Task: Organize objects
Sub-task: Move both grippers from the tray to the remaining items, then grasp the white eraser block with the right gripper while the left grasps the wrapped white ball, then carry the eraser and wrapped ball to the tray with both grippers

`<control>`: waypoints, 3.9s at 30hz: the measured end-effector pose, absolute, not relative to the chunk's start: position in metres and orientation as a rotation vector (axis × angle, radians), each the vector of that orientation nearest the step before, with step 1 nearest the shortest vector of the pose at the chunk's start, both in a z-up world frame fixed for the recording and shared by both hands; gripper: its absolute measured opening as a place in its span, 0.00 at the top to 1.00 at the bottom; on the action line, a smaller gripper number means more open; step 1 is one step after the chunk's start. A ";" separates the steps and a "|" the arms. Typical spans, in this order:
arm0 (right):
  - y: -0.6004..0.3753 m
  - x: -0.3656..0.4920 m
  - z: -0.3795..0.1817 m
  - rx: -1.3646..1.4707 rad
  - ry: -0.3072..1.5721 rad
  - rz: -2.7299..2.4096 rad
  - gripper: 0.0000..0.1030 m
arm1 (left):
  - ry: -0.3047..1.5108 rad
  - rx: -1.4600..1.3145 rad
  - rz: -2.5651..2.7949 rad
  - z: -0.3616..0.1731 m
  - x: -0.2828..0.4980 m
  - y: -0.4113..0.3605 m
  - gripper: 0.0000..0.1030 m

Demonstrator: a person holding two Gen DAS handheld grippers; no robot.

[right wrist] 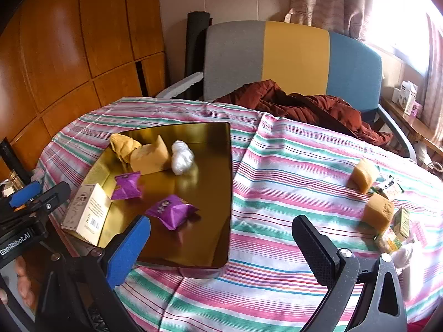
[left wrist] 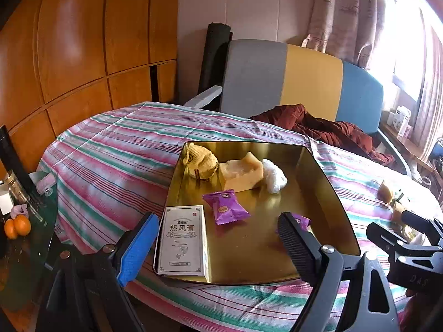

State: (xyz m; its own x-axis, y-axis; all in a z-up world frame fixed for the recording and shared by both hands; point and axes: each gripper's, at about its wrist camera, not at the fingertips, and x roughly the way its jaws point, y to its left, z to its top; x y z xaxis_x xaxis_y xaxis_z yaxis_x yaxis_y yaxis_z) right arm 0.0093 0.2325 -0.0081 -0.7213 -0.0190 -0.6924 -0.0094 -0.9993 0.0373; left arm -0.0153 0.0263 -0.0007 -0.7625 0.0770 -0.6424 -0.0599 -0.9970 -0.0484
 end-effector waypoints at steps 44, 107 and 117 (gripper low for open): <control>0.549 0.074 -0.069 2.131 -0.186 -2.587 0.00 | 0.308 -0.982 1.958 -0.017 0.010 0.277 0.01; 0.573 0.096 -0.020 1.710 -0.536 -2.961 0.41 | 0.119 -1.029 2.182 0.000 -0.021 0.230 0.62; 0.427 0.030 0.026 1.421 -0.329 -2.791 0.41 | -0.020 -1.065 2.516 0.005 -0.079 0.102 0.62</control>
State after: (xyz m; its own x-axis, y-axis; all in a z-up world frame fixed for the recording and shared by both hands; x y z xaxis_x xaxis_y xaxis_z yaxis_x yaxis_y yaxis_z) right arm 0.0301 0.4269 0.0256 -0.5926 -0.0873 -0.8007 -0.1014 -0.9781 0.1817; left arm -0.0791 0.1017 0.0047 -0.6260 0.3721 -0.6854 -0.3611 -0.9172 -0.1682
